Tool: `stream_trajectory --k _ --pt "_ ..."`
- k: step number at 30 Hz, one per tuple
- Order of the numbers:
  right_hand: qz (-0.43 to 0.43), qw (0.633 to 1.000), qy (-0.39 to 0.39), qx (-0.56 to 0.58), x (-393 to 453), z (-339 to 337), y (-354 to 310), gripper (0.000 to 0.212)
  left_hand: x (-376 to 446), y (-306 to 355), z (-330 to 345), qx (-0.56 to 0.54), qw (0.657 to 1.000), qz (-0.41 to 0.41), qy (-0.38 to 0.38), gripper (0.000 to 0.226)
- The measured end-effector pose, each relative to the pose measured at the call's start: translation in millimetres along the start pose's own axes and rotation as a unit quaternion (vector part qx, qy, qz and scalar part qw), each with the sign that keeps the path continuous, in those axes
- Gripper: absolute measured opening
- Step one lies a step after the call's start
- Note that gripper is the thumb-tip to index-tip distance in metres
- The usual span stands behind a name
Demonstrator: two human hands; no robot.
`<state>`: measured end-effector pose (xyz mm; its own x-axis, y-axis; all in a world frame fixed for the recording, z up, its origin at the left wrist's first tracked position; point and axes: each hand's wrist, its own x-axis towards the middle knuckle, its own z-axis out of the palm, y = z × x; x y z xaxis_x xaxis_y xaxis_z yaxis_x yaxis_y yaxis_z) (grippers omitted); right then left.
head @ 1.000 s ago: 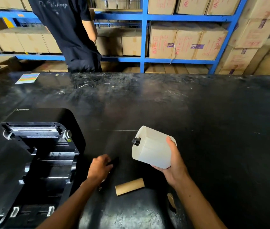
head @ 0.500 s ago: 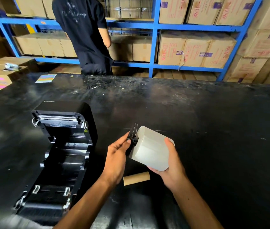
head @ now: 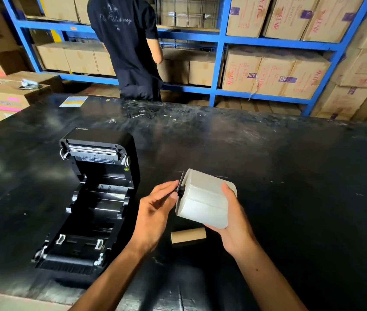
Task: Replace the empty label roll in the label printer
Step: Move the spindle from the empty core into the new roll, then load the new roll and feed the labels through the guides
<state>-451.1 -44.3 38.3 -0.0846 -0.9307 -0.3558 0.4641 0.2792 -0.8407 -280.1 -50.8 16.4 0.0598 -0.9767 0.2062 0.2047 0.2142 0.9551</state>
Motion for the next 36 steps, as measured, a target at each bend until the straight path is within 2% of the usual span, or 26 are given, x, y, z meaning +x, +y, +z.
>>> stream_trajectory --k 5,11,16,20,24,27,30,32,36 --pt "0.009 1.0 -0.01 -0.008 -2.5 5.7 2.0 0.039 -3.5 5.9 -9.0 -0.007 1.0 0.001 -0.003 0.025" --pt "0.006 0.999 -0.026 -0.036 -1.3 21.3 9.8 0.04 -7.5 12.6 -21.1 -0.019 0.998 -0.005 0.059 0.033" --pt "-0.016 0.995 -0.001 -0.098 3.3 48.9 24.2 0.036 -10.9 18.0 -46.7 0.018 0.992 -0.016 0.123 0.028" --pt "-0.036 0.992 0.004 -0.123 3.2 81.0 44.5 0.006 -15.1 24.3 -79.3 0.038 0.987 -0.019 0.156 0.023" --pt "-0.029 0.989 -0.016 -0.141 -0.5 119.4 72.0 0.014 -19.4 30.4 -124.6 0.061 0.984 -0.024 0.165 0.019" --pt "-0.061 0.989 -0.028 -0.133 1.2 147.6 96.3 0.019 -19.0 31.3 -155.6 0.097 0.979 -0.049 0.174 0.025" --pt "-0.097 0.986 -0.03 -0.133 0.7 175.3 118.9 0.034 -18.5 34.6 -181.9 0.037 0.983 -0.1 0.149 0.038" --pt "-0.116 0.984 -0.018 -0.135 2.0 194.1 132.5 0.041 -15.6 38.1 -199.4 0.005 0.984 -0.121 0.13 0.036" --pt "-0.132 0.984 0.02 -0.122 5.8 225.2 154.2 0.047 -1.0 39.0 -230.4 0.03 0.982 -0.14 0.123 0.038"
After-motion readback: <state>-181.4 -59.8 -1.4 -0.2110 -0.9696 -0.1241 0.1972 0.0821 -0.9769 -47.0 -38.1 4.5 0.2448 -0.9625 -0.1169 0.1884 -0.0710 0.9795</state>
